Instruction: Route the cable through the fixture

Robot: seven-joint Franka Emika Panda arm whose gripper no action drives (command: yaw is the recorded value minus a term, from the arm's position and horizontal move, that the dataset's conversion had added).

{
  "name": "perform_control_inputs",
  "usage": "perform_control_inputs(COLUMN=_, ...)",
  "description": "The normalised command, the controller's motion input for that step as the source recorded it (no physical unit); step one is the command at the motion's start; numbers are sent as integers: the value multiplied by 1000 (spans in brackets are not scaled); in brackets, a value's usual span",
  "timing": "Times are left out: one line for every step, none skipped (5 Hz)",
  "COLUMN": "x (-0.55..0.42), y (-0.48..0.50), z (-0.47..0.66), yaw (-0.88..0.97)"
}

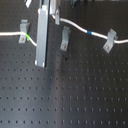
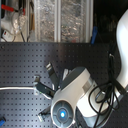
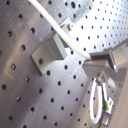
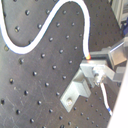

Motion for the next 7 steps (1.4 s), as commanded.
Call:
perform_control_inputs(x=-63, y=17, z=750, yaw=0)
perform_control_inputs(x=58, y=277, z=-1, yaw=0)
perform_control_inputs(x=174, y=398, z=-145, yaw=226)
perform_control_inputs(x=42, y=188, z=316, yaw=303)
perform_control_inputs(x=-32, y=-103, z=476, yaw=-89)
perform_control_inputs(x=-65, y=-188, z=167, yaw=-491)
perform_control_inputs(x=-90, y=-346, z=41, yaw=-557)
